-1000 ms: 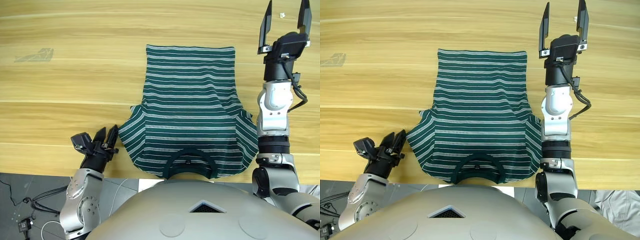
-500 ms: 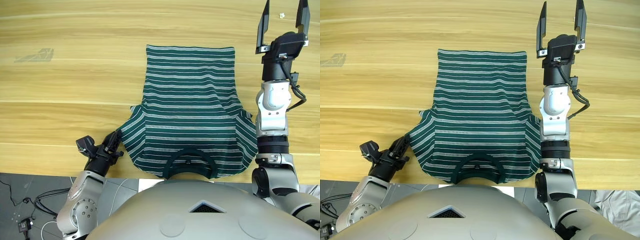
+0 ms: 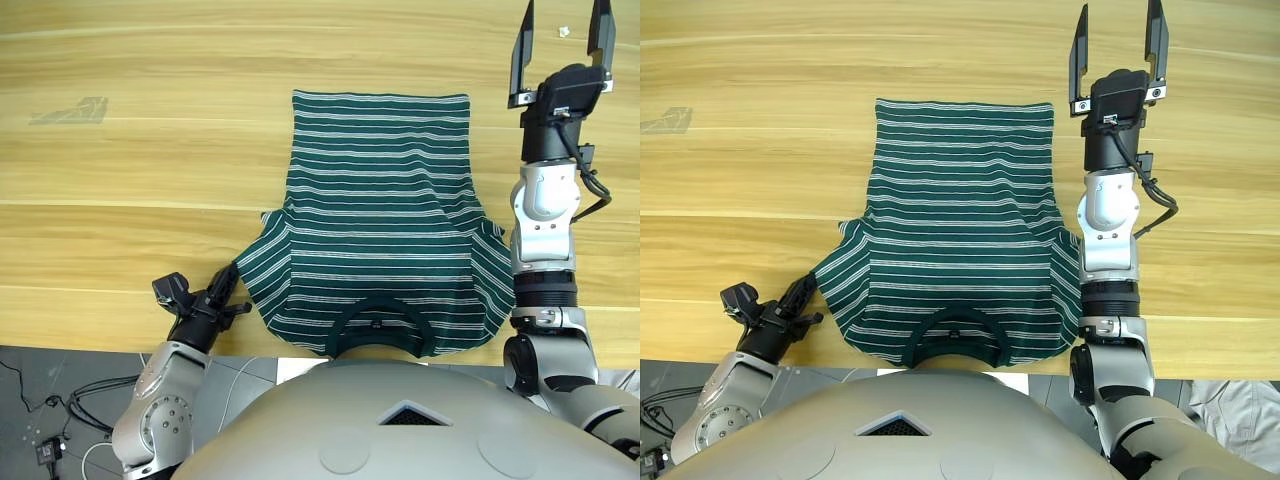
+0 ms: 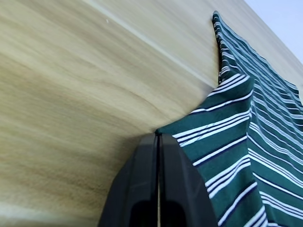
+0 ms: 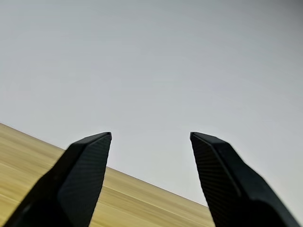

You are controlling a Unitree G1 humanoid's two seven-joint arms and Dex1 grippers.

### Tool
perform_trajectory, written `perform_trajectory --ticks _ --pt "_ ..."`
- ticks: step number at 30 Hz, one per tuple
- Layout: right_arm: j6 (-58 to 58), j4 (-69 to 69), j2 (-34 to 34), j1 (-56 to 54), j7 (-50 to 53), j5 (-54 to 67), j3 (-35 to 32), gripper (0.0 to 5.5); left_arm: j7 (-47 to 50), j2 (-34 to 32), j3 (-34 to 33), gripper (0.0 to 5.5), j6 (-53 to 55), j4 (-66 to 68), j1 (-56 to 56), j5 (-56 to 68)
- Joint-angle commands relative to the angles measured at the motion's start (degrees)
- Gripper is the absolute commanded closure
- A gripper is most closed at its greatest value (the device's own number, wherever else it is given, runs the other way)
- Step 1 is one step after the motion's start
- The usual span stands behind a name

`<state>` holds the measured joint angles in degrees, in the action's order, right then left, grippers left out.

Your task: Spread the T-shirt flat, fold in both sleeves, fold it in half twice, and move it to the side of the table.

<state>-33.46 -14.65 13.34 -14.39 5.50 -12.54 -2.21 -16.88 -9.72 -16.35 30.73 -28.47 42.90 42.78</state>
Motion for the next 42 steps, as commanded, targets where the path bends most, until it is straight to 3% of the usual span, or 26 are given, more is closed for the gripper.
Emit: perform_trajectory --ticks 1,17,22,29,42 --pt "0.6 -1.2 -0.3 -1.4 0.3 -0.5 0.4 2.39 -0.6 -0.5 1.2 5.47 0.4 1.5 -0.2 -1.2" --pt "0.2 -3.6 -0.3 -2.0 0.2 -0.9 1.5 2.39 -14.0 2.5 2.9 5.47 -8.7 -8.4 3.2 9.8" --pt "0.2 -3.7 -0.2 -2.0 0.1 -0.8 1.9 2.39 -17.9 -1.7 12.2 5.47 -12.1 -8.7 5.1 -3.1" --pt "0.1 -3.6 -0.1 -1.9 -0.1 -0.7 2.2 2.39 -13.8 -6.0 23.3 5.47 -19.6 -4.2 3.4 -25.2" --pt "0.2 -4.2 -0.2 -2.0 -0.2 -0.8 2.8 2.39 -17.1 -9.1 28.7 5.47 -23.3 -8.2 3.6 -23.2"
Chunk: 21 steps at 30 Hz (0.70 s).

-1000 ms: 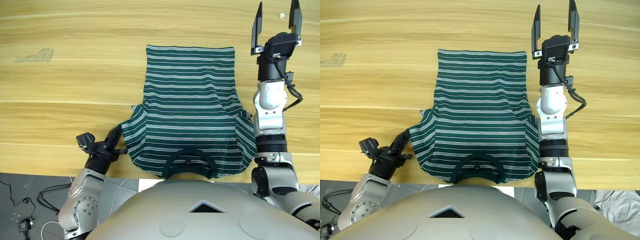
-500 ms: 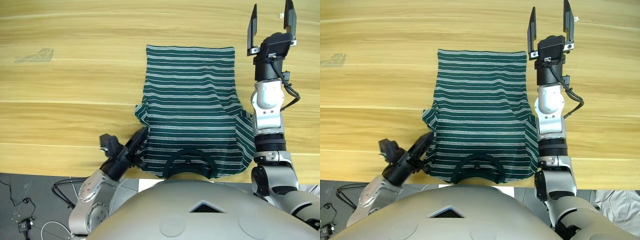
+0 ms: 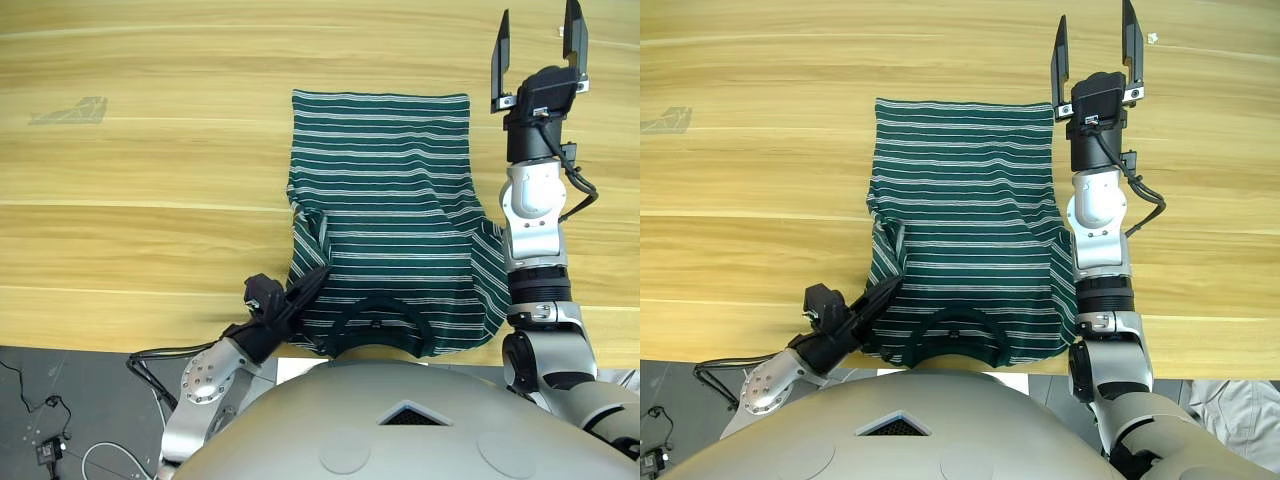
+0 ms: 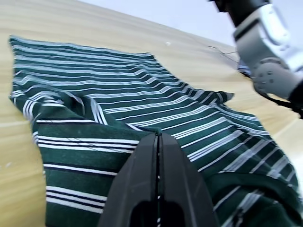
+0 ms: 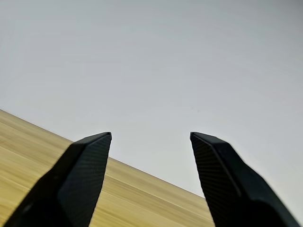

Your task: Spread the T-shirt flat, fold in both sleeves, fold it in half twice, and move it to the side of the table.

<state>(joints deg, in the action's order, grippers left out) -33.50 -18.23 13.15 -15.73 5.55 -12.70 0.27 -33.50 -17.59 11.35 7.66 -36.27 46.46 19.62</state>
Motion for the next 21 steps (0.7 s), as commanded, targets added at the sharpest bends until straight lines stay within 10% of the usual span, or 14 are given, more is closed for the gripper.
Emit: perform_trajectory --ticks 1,21 --pt "0.2 -0.7 0.0 -0.6 -0.2 -0.7 0.4 2.39 -0.1 -1.3 1.0 5.47 -0.2 0.0 -0.1 -0.1" --pt "-0.4 -2.3 0.0 -2.1 -0.3 -0.3 0.7 2.39 -2.2 -5.4 3.3 4.85 -8.9 -3.2 -3.5 -0.2"
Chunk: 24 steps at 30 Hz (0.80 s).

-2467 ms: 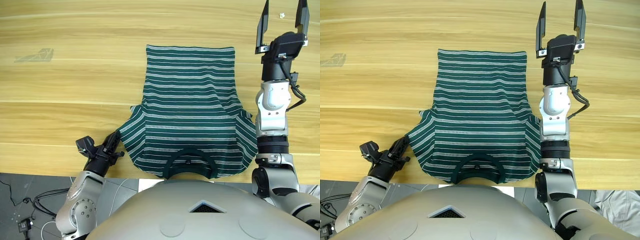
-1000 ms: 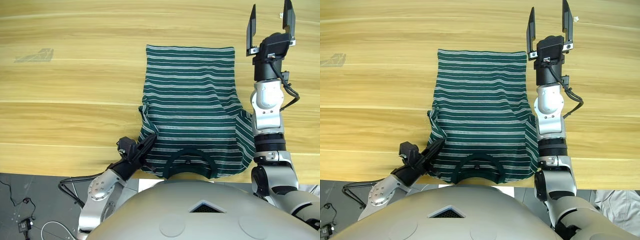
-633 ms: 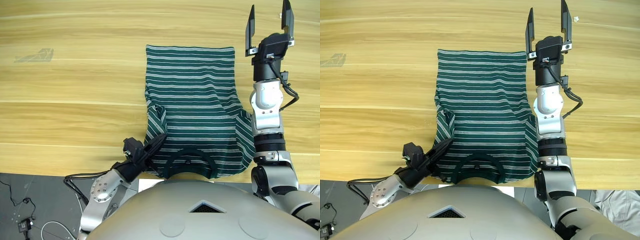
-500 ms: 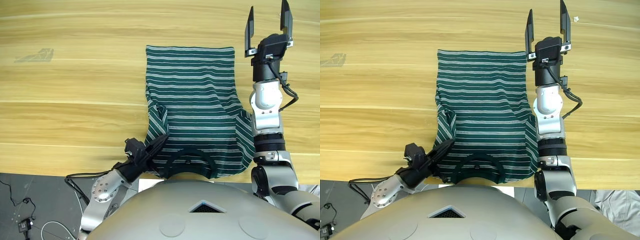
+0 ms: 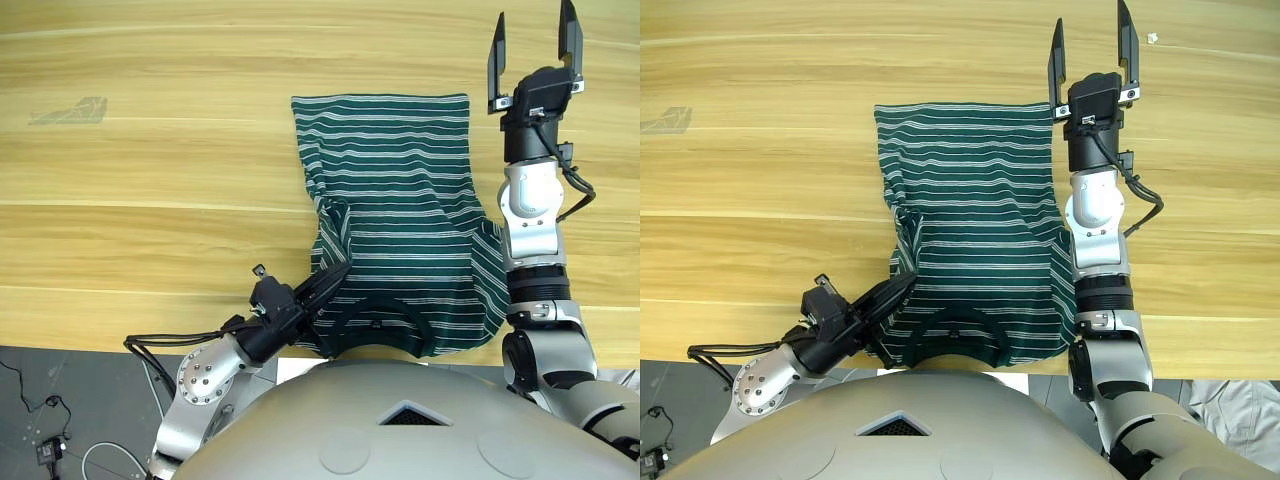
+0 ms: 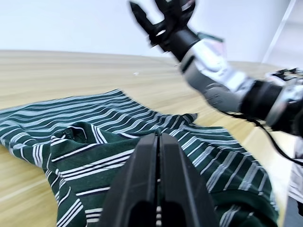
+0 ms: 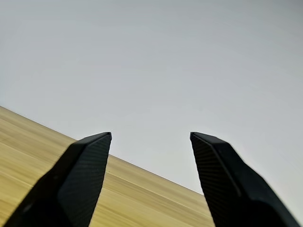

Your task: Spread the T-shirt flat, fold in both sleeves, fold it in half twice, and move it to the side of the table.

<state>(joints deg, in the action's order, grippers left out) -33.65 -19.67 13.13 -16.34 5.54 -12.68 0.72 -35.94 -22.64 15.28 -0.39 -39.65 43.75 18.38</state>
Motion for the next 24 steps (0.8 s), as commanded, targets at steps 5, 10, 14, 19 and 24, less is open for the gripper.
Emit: perform_trajectory --ticks 5,10,14,19,24 --pt "-0.3 -0.5 0.3 -1.2 -0.7 -0.1 0.1 2.39 4.0 0.8 -1.0 4.54 -0.2 3.2 -3.0 -2.9" --pt "-0.1 -0.1 0.3 -0.8 -1.0 -0.1 0.1 2.39 4.4 0.6 0.0 3.86 -1.3 3.2 -3.3 -2.7" --pt "2.5 1.9 1.6 1.4 -6.8 7.1 -1.3 2.39 10.9 4.9 -8.3 3.42 -1.1 3.6 -8.6 2.6" --pt "19.9 13.3 12.3 14.0 -34.6 35.5 -6.5 2.39 23.7 9.4 -25.9 3.42 -1.1 8.5 -19.7 7.3" --pt "44.6 7.2 31.3 29.9 -70.5 55.1 -16.6 2.39 29.0 14.7 -27.8 3.42 -2.5 12.6 -19.7 4.7"
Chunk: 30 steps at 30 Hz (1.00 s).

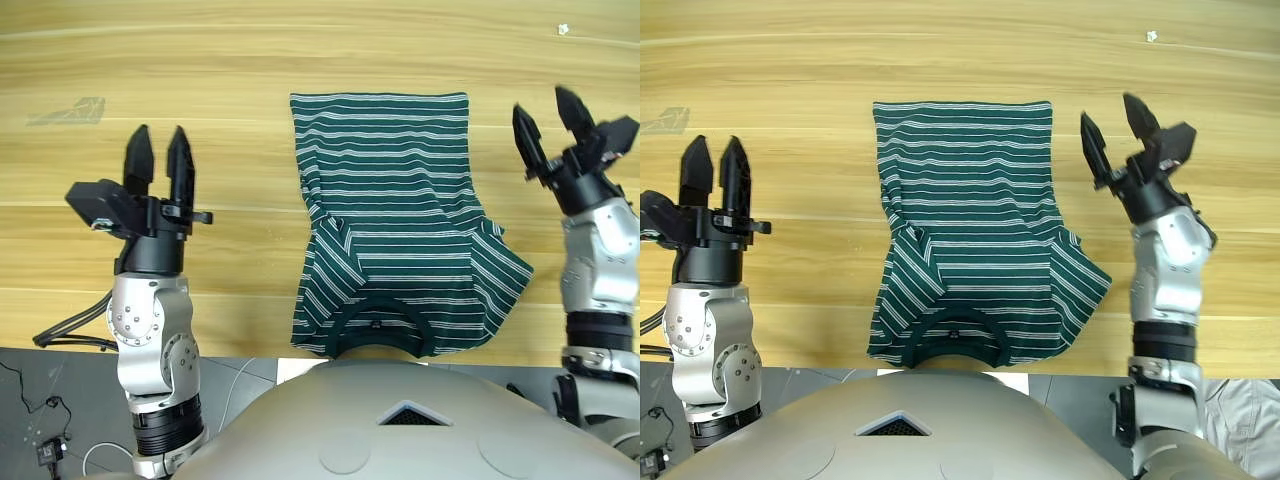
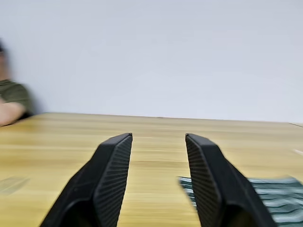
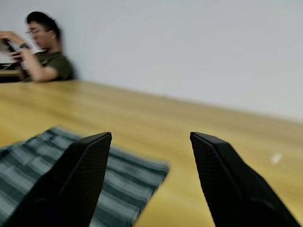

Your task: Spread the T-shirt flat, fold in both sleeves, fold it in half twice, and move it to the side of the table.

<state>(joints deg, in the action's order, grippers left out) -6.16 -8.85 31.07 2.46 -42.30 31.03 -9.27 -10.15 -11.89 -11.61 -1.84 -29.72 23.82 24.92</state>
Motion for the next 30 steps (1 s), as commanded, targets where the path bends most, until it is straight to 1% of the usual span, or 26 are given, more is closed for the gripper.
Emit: perform_trajectory --ticks 1,4,7,12,17,22,27,30 --pt "18.9 -5.8 15.3 12.2 -26.1 11.5 -7.1 2.39 3.4 4.3 -1.0 3.42 -1.4 2.7 0.4 -2.1" --pt "22.0 -14.2 18.7 11.7 -33.1 8.2 -6.0 2.39 4.0 5.6 -1.2 3.42 -1.9 2.5 1.0 -2.8" --pt "22.8 -19.6 19.7 10.2 -36.4 4.0 -3.5 2.39 4.3 6.6 -0.7 3.42 -2.4 2.6 1.5 -4.6" --pt "22.0 -21.0 19.0 10.7 -39.2 -0.2 -1.6 2.39 4.5 7.9 0.1 3.42 -2.7 2.2 2.3 -6.6" --pt "22.7 -19.1 18.0 10.4 -40.5 -1.4 -0.3 2.39 4.3 8.8 1.7 3.42 -2.5 2.7 2.8 -8.5" --pt "23.0 -18.0 17.4 10.5 -40.6 -2.4 1.0 3.24 4.0 9.1 2.7 3.4 -2.5 3.2 3.1 -9.5" --pt "23.2 -17.6 17.0 10.2 -40.6 -3.0 1.8 4.34 4.0 9.1 2.9 3.4 -2.4 3.4 2.9 -10.2" --pt "23.2 -17.5 16.8 10.5 -40.4 -2.9 1.4 4.85 4.4 9.5 2.5 3.4 -3.0 3.5 2.6 -10.4"
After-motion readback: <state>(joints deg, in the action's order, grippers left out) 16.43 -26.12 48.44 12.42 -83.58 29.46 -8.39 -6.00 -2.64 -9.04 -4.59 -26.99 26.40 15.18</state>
